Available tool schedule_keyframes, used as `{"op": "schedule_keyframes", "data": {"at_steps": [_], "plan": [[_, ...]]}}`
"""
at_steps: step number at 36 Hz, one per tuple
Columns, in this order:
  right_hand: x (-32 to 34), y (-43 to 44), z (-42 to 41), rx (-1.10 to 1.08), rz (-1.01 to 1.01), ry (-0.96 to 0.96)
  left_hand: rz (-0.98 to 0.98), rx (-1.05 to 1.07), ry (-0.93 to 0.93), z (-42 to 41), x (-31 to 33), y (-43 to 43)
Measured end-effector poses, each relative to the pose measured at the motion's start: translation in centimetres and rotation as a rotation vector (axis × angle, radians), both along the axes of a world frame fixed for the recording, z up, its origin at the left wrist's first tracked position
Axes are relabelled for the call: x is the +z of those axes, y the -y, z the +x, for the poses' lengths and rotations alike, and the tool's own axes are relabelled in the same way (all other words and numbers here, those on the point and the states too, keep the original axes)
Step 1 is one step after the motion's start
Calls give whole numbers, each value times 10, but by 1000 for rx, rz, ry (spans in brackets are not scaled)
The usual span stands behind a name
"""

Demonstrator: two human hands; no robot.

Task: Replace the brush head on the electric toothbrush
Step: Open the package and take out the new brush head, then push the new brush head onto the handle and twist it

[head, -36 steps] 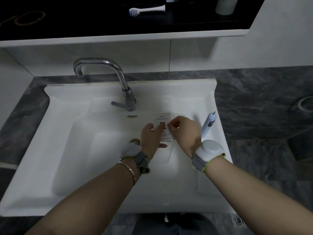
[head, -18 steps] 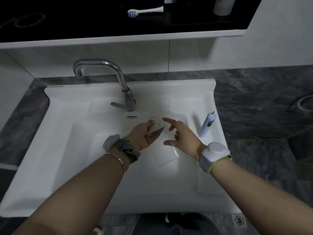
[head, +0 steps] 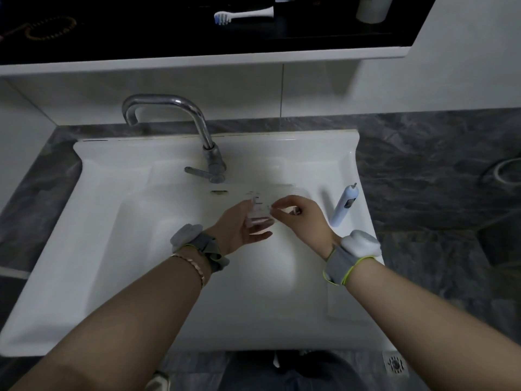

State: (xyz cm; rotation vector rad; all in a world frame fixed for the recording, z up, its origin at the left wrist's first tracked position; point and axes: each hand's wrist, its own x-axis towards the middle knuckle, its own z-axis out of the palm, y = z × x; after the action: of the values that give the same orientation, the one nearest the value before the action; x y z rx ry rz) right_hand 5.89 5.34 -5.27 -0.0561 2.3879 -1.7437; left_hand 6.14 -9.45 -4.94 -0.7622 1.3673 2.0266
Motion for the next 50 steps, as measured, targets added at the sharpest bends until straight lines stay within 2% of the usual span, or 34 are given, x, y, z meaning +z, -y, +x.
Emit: {"op": "schedule_keyframes", "data": {"at_steps": [5,9,12,15,19,22,27,29,31,36,42,47,50], "plan": [[-2,-7,5,42,-53,-27,29,-27,-54,-2,1,1],[0,-9,5,145,78,-38,-9,27,-66,-4,-2,1],[0,-8,5,180,109,5,-35,-24,-115,-2,-1,2],[1,-8,4,125,88,69,-14,-80,-107,1,0,2],[-5,-5,1,-53,234,-37,-2,-138,-66,4,5,-5],[-7,-3,-2,-180,138,56,-61,-200,-94,5,4,-9],[-7,-7,-8,-181,-30,228,-153,-447,-149,11,-1,-8],[-8,-9,-9,-196,-130,316,-152,-467,-137,13,-2,-8],[-8,-12,-9,-223,-146,356,-170,-465,-114,14,-2,-8],[-16,-19,-9,-175,45,246,-263,-437,-78,19,-7,-9],[-14,-30,-1,-33,55,315,-350,-486,-40,20,-15,-16],[-25,-47,8,8,200,303,-453,-643,37,23,-21,-35],[-25,-72,14,73,370,348,-553,-759,-19,19,-29,-51]]}}
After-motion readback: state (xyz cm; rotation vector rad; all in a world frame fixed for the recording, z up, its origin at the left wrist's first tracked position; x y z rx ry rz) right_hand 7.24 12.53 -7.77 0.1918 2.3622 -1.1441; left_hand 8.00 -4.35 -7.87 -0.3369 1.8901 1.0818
